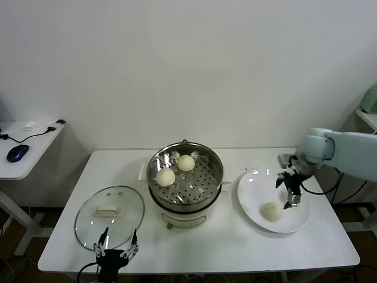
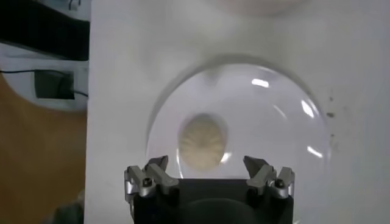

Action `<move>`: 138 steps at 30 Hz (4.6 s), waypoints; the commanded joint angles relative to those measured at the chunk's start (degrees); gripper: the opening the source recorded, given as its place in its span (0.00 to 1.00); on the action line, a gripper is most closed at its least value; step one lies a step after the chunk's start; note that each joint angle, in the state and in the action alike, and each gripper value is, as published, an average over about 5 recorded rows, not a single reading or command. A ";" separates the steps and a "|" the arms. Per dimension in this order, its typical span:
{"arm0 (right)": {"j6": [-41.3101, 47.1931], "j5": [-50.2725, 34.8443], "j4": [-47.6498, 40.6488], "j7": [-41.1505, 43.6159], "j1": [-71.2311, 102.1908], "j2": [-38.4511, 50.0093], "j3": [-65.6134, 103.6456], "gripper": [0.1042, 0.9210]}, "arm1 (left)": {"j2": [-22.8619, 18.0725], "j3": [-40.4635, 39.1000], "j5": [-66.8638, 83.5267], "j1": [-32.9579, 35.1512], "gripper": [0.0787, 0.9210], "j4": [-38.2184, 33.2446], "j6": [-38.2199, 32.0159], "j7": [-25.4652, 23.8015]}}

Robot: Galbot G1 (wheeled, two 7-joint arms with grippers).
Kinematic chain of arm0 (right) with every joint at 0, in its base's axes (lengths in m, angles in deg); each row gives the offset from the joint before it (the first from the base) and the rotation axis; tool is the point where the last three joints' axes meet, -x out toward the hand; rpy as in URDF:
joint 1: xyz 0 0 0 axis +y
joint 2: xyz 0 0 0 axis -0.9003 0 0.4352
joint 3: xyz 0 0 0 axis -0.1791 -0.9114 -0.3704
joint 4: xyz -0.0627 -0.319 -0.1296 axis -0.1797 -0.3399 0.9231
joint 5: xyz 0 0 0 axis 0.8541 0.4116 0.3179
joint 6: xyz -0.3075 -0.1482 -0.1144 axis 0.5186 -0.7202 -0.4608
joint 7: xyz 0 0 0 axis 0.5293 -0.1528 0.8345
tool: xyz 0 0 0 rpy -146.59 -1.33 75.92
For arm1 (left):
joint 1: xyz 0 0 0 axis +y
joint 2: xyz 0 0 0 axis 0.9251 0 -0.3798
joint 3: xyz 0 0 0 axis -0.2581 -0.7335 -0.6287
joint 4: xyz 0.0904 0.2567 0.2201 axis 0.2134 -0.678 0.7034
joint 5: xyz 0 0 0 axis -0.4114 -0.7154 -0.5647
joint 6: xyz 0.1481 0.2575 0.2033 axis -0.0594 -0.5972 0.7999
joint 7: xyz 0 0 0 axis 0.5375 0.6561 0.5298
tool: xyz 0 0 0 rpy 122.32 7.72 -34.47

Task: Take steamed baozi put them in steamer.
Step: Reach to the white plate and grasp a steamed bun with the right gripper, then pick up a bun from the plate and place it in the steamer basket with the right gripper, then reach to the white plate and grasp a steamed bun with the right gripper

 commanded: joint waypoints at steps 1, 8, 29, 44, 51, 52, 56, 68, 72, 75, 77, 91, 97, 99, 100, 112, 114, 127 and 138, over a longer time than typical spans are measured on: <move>2.18 5.75 -3.42 -3.69 15.55 2.46 11.14 0.88 | 0.06 0.01 0.06 0.02 0.88 0.16 -0.01 0.00; 2.74 6.96 -6.66 -5.05 18.73 -0.14 14.48 0.88 | 0.27 0.02 0.11 0.02 0.88 0.36 -0.19 0.10; -3.43 5.64 -2.27 2.68 -3.28 -1.70 5.32 0.67 | 0.05 -0.18 -0.09 1.38 0.88 -1.28 -0.28 0.59; -39.46 -1.83 -1.22 10.21 -27.46 -32.77 6.26 0.67 | 0.54 -0.53 -0.46 1.18 0.88 -1.65 -0.08 0.49; -49.10 10.14 0.38 8.57 -16.71 -38.46 7.26 0.65 | 0.67 -0.37 -0.31 1.19 0.88 -1.63 -0.09 0.53; -49.60 11.80 0.25 8.25 -15.01 -38.91 7.30 0.64 | 0.66 -0.33 -0.28 1.17 0.88 -1.61 -0.09 0.56; -49.96 15.60 -1.04 7.05 -9.65 -40.24 7.73 0.63 | 0.73 -0.25 -0.23 1.14 0.88 -1.31 -0.20 0.77; -49.26 19.40 -6.19 4.48 -1.06 -41.47 7.28 0.62 | 0.83 -0.05 -0.21 1.05 0.88 -0.63 -0.53 1.22; -48.80 20.31 -7.73 2.55 0.52 -41.61 7.64 0.62 | 0.78 -0.04 -0.22 1.13 0.88 -0.47 -0.80 1.42; -48.42 20.49 -8.50 1.08 0.99 -41.57 8.03 0.65 | 0.74 0.00 -0.22 1.25 0.88 -0.46 -0.92 1.56; -48.43 20.56 -8.73 0.82 0.54 -41.29 8.44 0.70 | 0.71 0.03 -0.25 1.30 0.88 -0.49 -0.94 1.62; -35.83 -9.19 -8.69 12.79 -23.46 -23.45 -1.82 0.88 | 0.46 -0.32 -0.99 2.06 0.88 -1.71 -1.21 1.46; -21.85 -10.21 -8.85 17.42 -31.93 -7.27 -14.48 0.88 | 0.59 -0.43 -0.85 1.74 0.88 -1.74 -1.37 1.33; -17.98 -7.93 -7.42 15.68 -30.81 -1.61 -17.84 0.88 | 0.58 -0.37 -0.77 1.61 0.88 -1.55 -1.42 1.31; -16.11 -6.54 -6.80 14.54 -29.44 1.13 -18.73 0.88 | 0.54 -0.30 -0.73 1.58 0.88 -1.41 -1.45 1.30; -7.10 9.08 -13.88 3.86 12.84 10.49 12.86 0.88 | -1.21 0.13 -1.13 1.74 0.88 -0.58 -1.12 0.87; -7.15 10.20 -16.52 3.30 17.11 8.60 17.14 0.88 | -1.52 0.08 -1.31 1.77 0.88 -0.44 -1.08 0.82; -9.11 13.70 -29.24 3.24 25.45 -3.43 24.34 0.88 | -1.96 0.47 -1.47 1.90 0.88 0.14 -1.20 0.83; -10.55 14.49 -31.50 2.45 25.76 -6.17 26.07 0.88 | -1.89 0.40 -1.37 1.67 0.88 0.41 -1.30 0.95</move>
